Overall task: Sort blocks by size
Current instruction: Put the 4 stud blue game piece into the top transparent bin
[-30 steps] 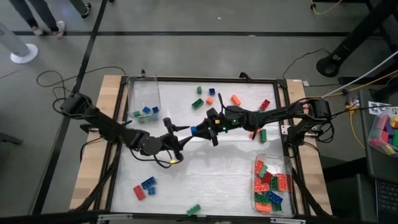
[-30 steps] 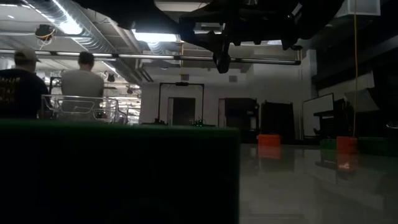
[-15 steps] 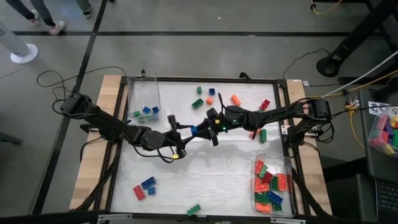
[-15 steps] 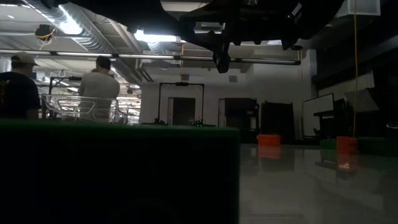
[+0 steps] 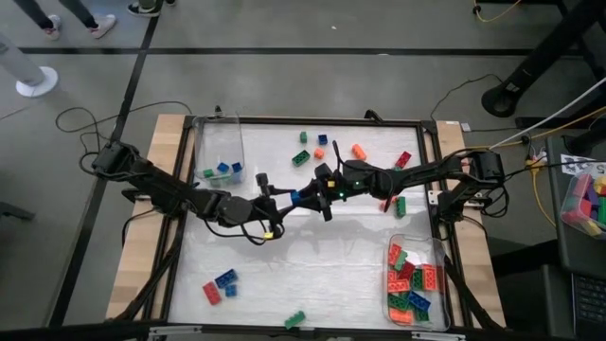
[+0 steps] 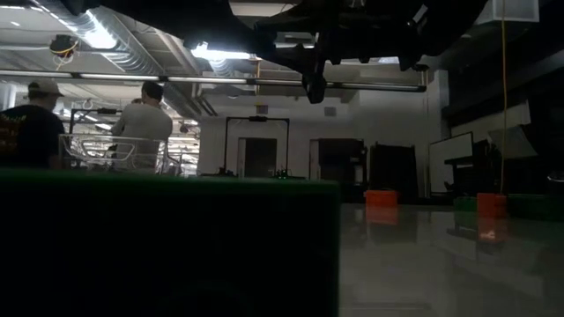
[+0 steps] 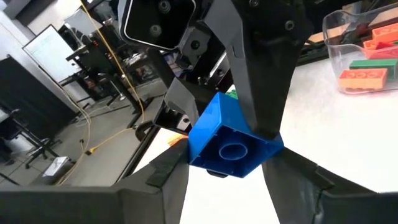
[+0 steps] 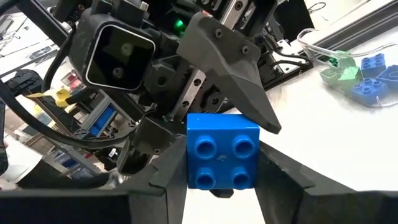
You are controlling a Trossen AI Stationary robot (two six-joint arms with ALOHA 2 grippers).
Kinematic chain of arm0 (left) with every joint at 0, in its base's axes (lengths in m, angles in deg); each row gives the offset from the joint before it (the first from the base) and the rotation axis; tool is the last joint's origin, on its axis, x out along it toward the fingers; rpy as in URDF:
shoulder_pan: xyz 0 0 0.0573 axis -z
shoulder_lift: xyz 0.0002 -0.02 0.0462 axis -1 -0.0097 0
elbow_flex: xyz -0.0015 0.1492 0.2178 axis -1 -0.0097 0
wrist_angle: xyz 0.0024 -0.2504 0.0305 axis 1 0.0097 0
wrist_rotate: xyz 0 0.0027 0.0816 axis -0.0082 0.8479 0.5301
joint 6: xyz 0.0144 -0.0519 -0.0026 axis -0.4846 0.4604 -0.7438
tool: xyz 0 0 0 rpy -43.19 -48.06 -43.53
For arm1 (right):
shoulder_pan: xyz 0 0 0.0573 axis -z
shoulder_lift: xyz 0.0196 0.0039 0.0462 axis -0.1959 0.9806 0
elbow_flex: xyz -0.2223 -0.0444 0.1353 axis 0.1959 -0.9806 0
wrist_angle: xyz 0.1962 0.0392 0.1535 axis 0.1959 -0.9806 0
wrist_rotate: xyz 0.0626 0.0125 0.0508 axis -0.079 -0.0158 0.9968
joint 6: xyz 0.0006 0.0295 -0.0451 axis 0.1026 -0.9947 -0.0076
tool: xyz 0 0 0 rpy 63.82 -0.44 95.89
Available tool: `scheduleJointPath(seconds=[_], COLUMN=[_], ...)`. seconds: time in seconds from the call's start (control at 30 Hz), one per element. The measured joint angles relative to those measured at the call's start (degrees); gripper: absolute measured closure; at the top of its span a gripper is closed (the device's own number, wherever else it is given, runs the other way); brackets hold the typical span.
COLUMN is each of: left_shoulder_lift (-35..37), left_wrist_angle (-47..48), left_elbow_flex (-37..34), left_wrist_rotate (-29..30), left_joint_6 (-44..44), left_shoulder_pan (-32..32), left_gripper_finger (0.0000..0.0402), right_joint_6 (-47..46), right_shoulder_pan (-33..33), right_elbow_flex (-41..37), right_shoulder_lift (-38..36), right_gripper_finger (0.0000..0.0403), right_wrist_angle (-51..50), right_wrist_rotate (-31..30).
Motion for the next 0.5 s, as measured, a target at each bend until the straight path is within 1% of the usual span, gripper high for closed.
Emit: scheduleJointPath(seconds=[0.1, 0.2, 0.5], left_shoulder_lift=[0.00, 0.00, 0.00], left_wrist_angle=[0.15, 0.24, 0.24], left_elbow_flex=[-0.05, -0.09, -0.09], left_wrist_rotate=[0.31, 0.52, 0.42], left_joint_6=[-0.05, -0.16, -0.02], left_shoulder_pan=[0.00, -0.02, -0.02], left_gripper_finger=[0.0255, 0.0272, 0.0275], right_joint_6=[-0.40, -0.55, -0.54], right_shoulder_pan=[-0.02, 0.00, -0.02], right_elbow_flex=[-0.02, -0.02, -0.02], right_shoulder_lift=[0.00, 0.00, 0.00], right_gripper_finger=[0.0251, 0.0251, 0.0251], right_wrist_angle=[-0.07, -0.13, -0.13], right_wrist_rotate=[-0.40, -0.57, -0.57])
